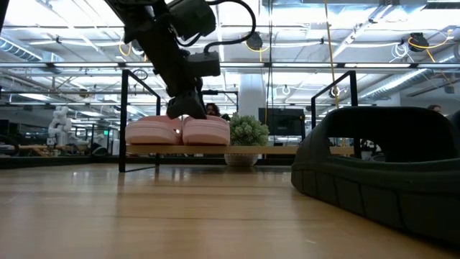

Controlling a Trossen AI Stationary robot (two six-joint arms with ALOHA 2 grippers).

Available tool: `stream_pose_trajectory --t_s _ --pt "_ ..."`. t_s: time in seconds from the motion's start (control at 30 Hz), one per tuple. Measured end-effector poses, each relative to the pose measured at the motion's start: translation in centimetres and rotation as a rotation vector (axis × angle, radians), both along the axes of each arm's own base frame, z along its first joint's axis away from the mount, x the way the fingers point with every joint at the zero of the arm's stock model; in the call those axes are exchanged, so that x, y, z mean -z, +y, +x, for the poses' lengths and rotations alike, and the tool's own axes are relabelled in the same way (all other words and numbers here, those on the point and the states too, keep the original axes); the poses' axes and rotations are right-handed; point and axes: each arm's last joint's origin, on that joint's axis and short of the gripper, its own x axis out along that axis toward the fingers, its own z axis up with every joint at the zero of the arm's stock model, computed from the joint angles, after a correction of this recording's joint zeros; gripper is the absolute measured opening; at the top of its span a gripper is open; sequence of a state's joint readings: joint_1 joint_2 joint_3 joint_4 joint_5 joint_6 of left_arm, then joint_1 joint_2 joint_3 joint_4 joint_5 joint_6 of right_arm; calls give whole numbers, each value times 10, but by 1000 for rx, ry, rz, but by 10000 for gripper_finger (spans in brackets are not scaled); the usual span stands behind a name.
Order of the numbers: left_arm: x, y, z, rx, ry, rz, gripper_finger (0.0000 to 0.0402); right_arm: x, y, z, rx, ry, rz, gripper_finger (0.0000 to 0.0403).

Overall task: Pick and place slides into the shelf
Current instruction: Put the pink slipper on the shelf, then put the left black slipper on the shelf

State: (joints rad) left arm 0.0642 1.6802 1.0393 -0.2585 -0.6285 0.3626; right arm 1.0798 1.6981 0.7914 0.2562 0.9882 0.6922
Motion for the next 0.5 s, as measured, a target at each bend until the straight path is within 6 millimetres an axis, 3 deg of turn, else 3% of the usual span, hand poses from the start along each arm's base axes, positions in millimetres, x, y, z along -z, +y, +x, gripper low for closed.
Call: stream_pose_trajectory --t_s 0.5 --pt "0 -12 0 4 -5 8 102 0 0 0 1 0 2 29"
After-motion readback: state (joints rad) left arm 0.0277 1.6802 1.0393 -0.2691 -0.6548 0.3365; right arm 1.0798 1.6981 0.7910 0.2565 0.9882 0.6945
